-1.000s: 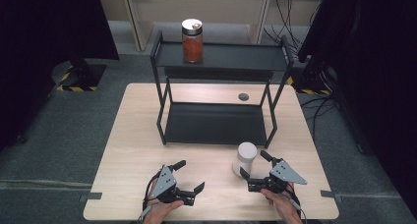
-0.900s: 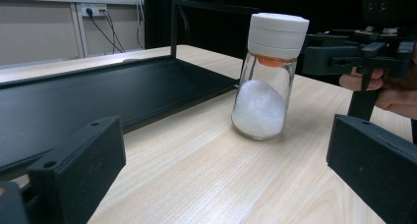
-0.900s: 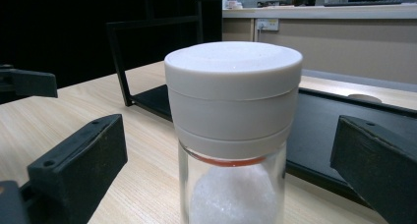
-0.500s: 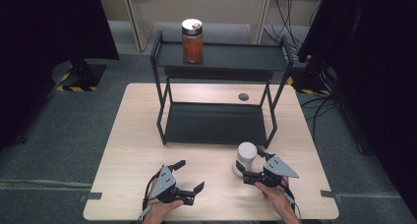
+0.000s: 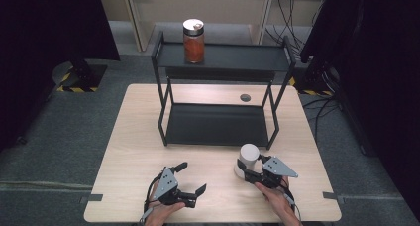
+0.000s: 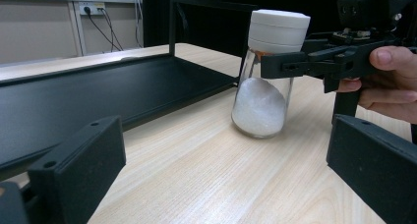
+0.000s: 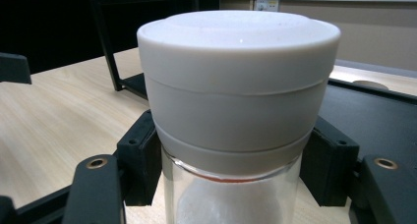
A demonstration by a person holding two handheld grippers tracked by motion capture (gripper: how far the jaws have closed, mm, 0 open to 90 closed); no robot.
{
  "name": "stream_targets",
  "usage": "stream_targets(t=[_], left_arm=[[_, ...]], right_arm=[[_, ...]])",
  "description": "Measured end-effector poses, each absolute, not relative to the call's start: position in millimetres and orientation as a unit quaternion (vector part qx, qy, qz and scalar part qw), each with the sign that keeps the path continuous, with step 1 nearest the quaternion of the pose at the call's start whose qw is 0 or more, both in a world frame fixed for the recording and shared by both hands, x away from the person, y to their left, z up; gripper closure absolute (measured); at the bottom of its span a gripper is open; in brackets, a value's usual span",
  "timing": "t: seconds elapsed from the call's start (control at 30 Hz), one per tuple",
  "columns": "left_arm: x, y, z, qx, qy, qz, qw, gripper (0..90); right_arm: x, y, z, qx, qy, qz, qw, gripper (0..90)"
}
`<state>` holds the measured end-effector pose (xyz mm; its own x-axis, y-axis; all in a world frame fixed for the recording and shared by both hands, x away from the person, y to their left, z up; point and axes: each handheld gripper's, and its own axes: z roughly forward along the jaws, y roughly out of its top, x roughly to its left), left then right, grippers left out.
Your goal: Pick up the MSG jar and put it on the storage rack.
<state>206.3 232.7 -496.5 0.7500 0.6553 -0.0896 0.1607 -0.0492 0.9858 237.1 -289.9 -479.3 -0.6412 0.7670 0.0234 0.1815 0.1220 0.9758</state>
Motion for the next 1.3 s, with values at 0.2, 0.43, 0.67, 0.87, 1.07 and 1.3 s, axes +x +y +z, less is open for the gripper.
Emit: stream_targets(t=[0.2,0.43,0.67,0.87,1.07,1.3], left_arm=[[205.2,233.5,-496.0,0.694,0.290,0.201,0.627,0.7],[206.8,233.6,-497.0,0.696,0.293,0.202,0.624,0.7],[206.9,233.9,-497.4,0.695,0.293,0.202,0.624,0.7],[207.7,234.2,-498.3,0.695,0.294,0.201,0.624,0.7],[207.9,234.4,-498.6,0.695,0.296,0.201,0.624,0.7],[207.8,234.1,-498.8,0.695,0.296,0.201,0.623,0.7]], right_arm=[[233.7,-289.0,-475.7,0.337,0.702,0.575,0.250,34.8],[228.6,-292.2,-464.7,0.326,0.696,0.585,0.257,34.9],[228.8,-298.7,-449.4,0.319,0.694,0.589,0.265,35.0],[229.6,-300.8,-434.9,0.316,0.690,0.591,0.272,35.1],[232.4,-300.4,-423.1,0.311,0.691,0.594,0.272,35.1],[239.6,-299.6,-401.6,0.287,0.700,0.596,0.269,35.2]])
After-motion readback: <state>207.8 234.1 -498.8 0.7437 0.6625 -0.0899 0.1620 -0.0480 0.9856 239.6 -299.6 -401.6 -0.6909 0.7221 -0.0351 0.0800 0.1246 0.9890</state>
